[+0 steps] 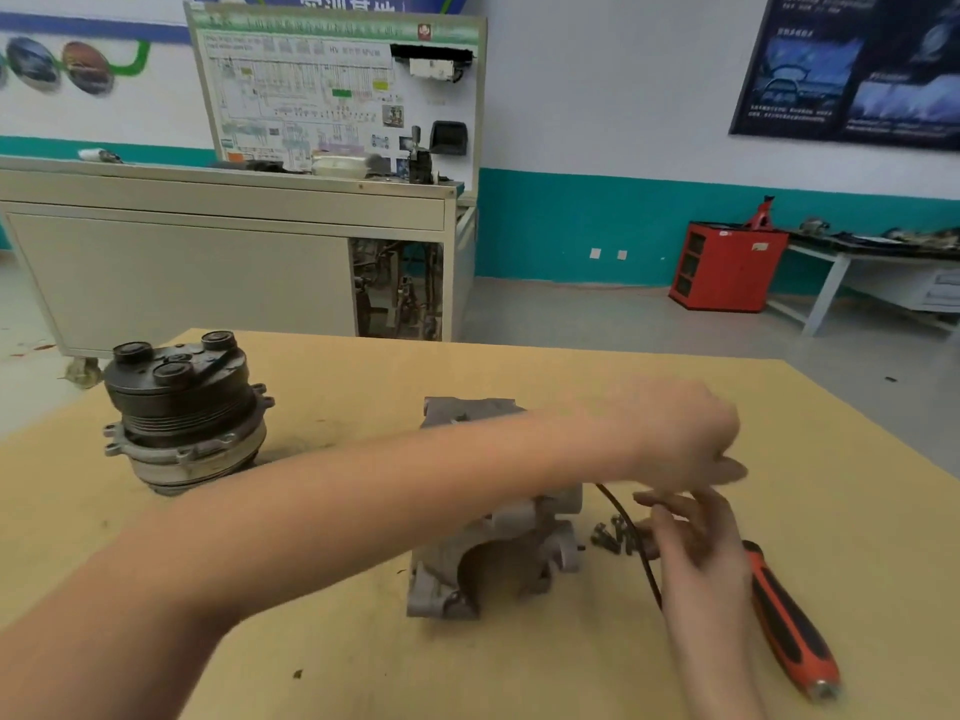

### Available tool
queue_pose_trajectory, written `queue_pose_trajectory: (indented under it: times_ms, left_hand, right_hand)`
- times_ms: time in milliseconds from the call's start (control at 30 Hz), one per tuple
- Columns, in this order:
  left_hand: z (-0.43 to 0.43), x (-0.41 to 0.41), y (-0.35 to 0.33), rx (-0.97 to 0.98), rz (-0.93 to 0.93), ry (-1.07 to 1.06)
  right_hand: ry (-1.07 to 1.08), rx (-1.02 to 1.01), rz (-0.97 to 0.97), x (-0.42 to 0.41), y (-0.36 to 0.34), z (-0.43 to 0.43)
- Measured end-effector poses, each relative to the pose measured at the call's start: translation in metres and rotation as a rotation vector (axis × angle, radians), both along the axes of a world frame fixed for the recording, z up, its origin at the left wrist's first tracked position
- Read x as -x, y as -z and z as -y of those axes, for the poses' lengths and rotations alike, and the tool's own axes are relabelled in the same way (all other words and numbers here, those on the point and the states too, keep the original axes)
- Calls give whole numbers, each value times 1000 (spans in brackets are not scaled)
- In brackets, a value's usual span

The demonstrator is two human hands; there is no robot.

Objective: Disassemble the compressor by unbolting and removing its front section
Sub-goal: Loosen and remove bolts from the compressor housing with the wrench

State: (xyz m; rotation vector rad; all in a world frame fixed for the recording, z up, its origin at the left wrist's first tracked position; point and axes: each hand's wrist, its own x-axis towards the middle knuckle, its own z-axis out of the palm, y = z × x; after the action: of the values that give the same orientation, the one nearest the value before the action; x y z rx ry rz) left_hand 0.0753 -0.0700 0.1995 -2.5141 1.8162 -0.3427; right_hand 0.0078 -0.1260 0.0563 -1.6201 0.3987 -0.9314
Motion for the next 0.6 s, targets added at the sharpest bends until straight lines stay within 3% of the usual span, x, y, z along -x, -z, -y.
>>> queue_pose_trajectory:
  times_ms: [233,467,600]
  left_hand:
    - [-11,-145,7,178,-288,-493]
    - [-114,-189,26,384,-200,-906]
    - [-175,-171,37,579,-140,-865]
  right_hand:
    - [-11,29,34,-1,4,-1]
    - [-46,50,43,0,2,-5]
    - [-38,72,58,0,2,-8]
